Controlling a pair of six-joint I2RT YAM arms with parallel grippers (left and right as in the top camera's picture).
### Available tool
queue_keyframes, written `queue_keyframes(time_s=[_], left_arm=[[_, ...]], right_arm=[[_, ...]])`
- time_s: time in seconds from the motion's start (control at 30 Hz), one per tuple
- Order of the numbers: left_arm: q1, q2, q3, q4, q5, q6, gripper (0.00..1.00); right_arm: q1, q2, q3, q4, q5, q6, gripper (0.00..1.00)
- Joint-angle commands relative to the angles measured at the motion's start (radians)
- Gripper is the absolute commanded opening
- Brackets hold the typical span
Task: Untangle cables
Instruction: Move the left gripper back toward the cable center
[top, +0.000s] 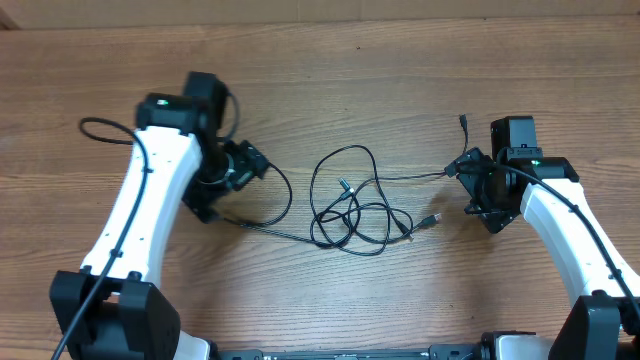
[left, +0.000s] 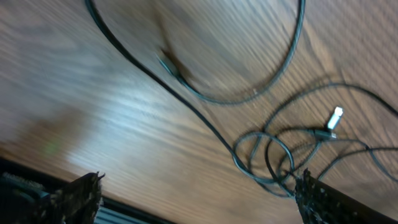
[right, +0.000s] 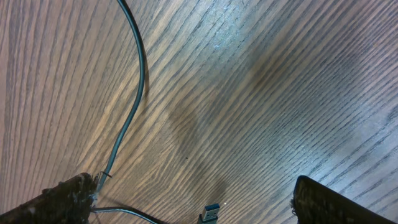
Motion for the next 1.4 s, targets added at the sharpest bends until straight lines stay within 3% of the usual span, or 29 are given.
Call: queue_keyframes(time_s=[0.0, 0.13, 0.23, 0.3, 0.47, 0.7, 0.77, 0.93, 1.23, 1.37], left_arm=[[-0.091, -0.002, -0.018, -0.005, 0.034, -0.242, 0.99], [-0.189, -0.002, -0.088, 0.009, 0.150, -0.509, 0.99], [-0.255, -0.002, -0.182, 0.134, 0.257, -0.625, 0.99], [-0.290, -0.002, -0.253, 0.267, 0.298, -0.637, 1.00], [-0.335, -0.002, -0.411, 0.520, 0.258, -0.656, 0.84], [-0.339, -0.002, -0.483, 0.532, 0.130, -0.786, 0.86], [-0.340, -0.002, -0.499, 0.531, 0.092, -0.811, 0.81], [-0.340, -0.002, -0.542, 0.540, 0.023, -0.863, 0.81], [-0.340, -0.001, -0.613, 0.661, -0.073, -0.872, 0.78], [-0.340, -0.001, -0.637, 0.701, -0.097, -0.872, 0.59]], right_arm=[[0.003, -0.012, 0.001, 0.004, -0.002, -0.002, 1.00], [0.003, -0.012, 0.001, 0.004, -0.002, -0.002, 1.00], [0.003, -0.012, 0.001, 0.004, -0.002, -0.002, 1.00], [0.003, -0.012, 0.001, 0.004, -0.002, -0.002, 1.00], [0.003, -0.012, 0.001, 0.004, -0.002, -0.002, 1.00], [0.003, -0.012, 0.001, 0.004, -0.002, -0.002, 1.00], [0.003, -0.012, 0.001, 0.004, -0.002, -0.002, 1.00], [0.003, -0.012, 0.001, 0.004, -0.002, -0.002, 1.00], [0.003, -0.012, 0.001, 0.004, -0.002, -0.002, 1.00], [0.003, -0.012, 0.001, 0.004, -0.002, -0.002, 1.00]])
